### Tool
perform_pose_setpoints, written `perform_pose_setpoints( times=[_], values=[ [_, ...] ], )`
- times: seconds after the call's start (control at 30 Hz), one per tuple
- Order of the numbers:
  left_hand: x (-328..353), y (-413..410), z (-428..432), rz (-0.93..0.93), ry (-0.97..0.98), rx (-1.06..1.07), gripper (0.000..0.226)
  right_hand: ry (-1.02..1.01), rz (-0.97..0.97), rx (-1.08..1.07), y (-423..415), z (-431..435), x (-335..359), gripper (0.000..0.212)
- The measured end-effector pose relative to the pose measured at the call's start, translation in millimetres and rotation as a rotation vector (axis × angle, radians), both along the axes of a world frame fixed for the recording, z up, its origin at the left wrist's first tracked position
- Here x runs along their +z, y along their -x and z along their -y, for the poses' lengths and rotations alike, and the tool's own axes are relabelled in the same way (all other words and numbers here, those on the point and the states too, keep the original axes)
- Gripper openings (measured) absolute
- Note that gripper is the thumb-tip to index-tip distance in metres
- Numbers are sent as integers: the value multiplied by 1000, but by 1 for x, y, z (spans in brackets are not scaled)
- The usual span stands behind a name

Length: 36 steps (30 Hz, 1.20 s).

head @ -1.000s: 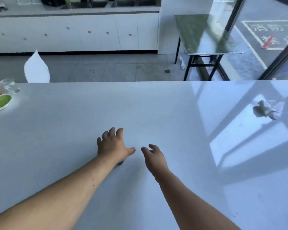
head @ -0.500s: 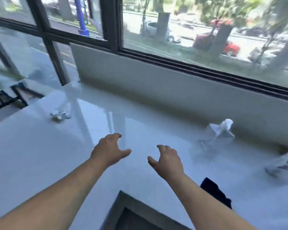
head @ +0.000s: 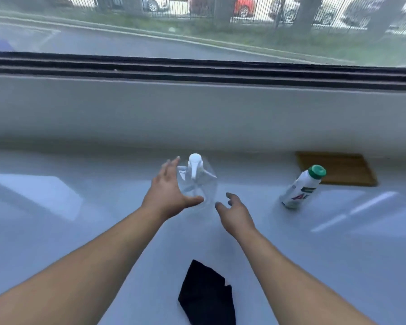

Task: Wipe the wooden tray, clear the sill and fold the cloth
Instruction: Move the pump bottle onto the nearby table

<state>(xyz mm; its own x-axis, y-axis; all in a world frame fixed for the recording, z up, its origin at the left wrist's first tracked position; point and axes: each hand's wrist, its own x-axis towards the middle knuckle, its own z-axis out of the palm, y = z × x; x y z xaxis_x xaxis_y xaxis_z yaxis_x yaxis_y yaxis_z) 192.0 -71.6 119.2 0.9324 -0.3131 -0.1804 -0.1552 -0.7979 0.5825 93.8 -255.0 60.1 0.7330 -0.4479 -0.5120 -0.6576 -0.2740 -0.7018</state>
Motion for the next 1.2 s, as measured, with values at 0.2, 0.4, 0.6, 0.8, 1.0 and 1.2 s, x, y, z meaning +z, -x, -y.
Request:
perform_pose_setpoints(
  times=[0.2, 0.4, 0.6, 0.8, 1.0, 1.2],
  values=[
    [-17, -21, 25, 29, -74, -27, 119, -545, -89, -298, -36, 4, -25, 57],
    [-15, -19, -2, 64, -48, 62, 115, -651, -36, -257, -51, -31, -16, 52],
    [4, -4, -116, 66, -45, 263, 115, -667, -44, -67, -65, -132, 2, 51],
    [25, 73, -310, 80, -48, 540, 110, -676, -128, 219, -42, -324, 21, 48],
    [38, 217, -530, 63, -51, 842, 109, -673, -243, 522, 51, -549, 37, 45],
    [39, 396, -710, 45, -141, 1131, 114, -686, -381, 852, 186, -752, 30, 24]
  ],
)
